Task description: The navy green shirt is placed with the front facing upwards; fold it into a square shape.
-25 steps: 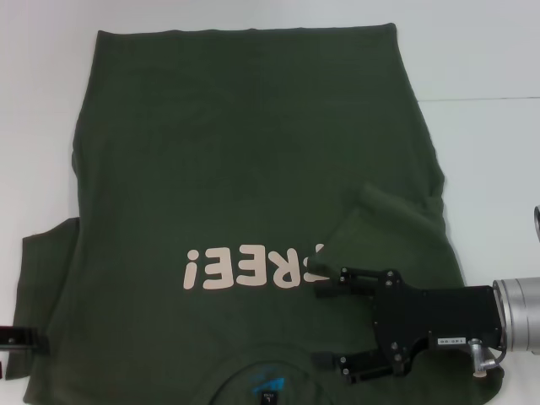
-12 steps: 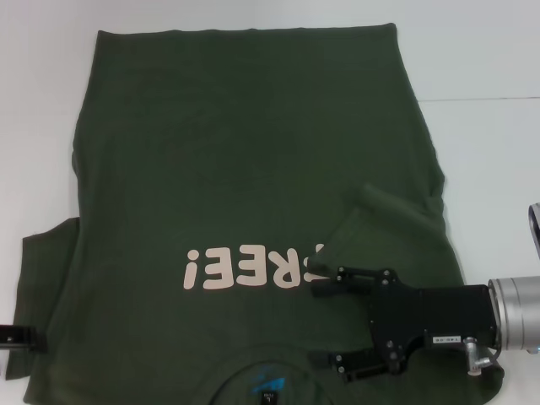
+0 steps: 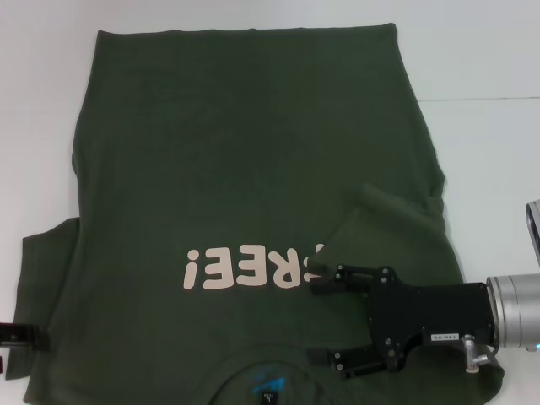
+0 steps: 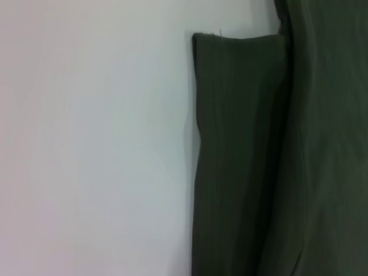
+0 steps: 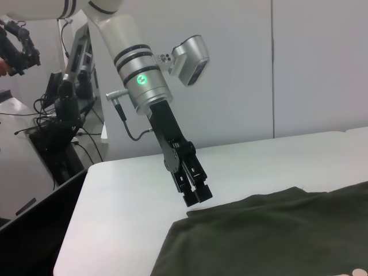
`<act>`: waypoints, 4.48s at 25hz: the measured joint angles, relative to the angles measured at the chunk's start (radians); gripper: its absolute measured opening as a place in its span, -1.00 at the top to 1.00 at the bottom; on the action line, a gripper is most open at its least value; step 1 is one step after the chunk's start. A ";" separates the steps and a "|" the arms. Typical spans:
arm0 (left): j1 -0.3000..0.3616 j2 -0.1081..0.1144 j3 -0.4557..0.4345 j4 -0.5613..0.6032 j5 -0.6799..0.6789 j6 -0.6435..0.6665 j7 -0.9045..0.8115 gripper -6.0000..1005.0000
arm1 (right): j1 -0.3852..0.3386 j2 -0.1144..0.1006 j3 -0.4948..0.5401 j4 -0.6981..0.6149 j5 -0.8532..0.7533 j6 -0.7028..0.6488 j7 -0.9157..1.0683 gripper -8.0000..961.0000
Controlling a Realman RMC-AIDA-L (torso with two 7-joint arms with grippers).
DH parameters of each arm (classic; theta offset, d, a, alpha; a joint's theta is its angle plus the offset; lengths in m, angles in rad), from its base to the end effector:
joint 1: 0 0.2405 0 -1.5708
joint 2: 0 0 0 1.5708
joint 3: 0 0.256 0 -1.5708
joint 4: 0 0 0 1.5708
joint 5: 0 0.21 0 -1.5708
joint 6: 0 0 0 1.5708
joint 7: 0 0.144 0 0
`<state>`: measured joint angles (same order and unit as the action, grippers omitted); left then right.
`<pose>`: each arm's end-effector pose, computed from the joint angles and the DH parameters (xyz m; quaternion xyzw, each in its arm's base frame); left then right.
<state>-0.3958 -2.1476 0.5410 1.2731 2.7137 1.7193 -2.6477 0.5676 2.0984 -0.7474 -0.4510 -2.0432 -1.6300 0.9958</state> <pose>-0.3349 0.2743 0.0799 -0.6562 -0.7255 -0.0043 0.2074 0.2504 0.2943 -0.0509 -0.9643 0.0726 0.2511 0.0423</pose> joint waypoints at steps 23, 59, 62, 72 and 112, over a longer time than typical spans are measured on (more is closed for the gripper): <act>-0.001 0.000 0.008 0.000 0.009 -0.001 0.000 -0.74 | 0.012 0.000 -0.001 0.000 0.000 0.011 0.006 -0.93; -0.006 -0.012 0.079 0.023 0.047 -0.028 -0.035 -0.74 | 0.017 0.000 -0.001 0.011 0.000 0.023 0.006 -0.93; -0.006 -0.012 0.079 0.019 0.047 -0.034 -0.035 -0.74 | 0.017 0.000 -0.001 0.011 0.000 0.022 0.006 -0.93; -0.005 -0.012 0.079 0.012 0.050 -0.037 -0.036 -0.74 | 0.022 0.000 -0.001 0.012 0.000 0.023 0.007 -0.93; -0.012 -0.008 0.077 -0.006 0.048 -0.040 -0.040 -0.74 | 0.025 0.000 -0.001 0.012 0.000 0.027 0.007 -0.93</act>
<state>-0.4076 -2.1552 0.6181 1.2668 2.7618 1.6793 -2.6876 0.5921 2.0984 -0.7486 -0.4387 -2.0432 -1.6030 1.0032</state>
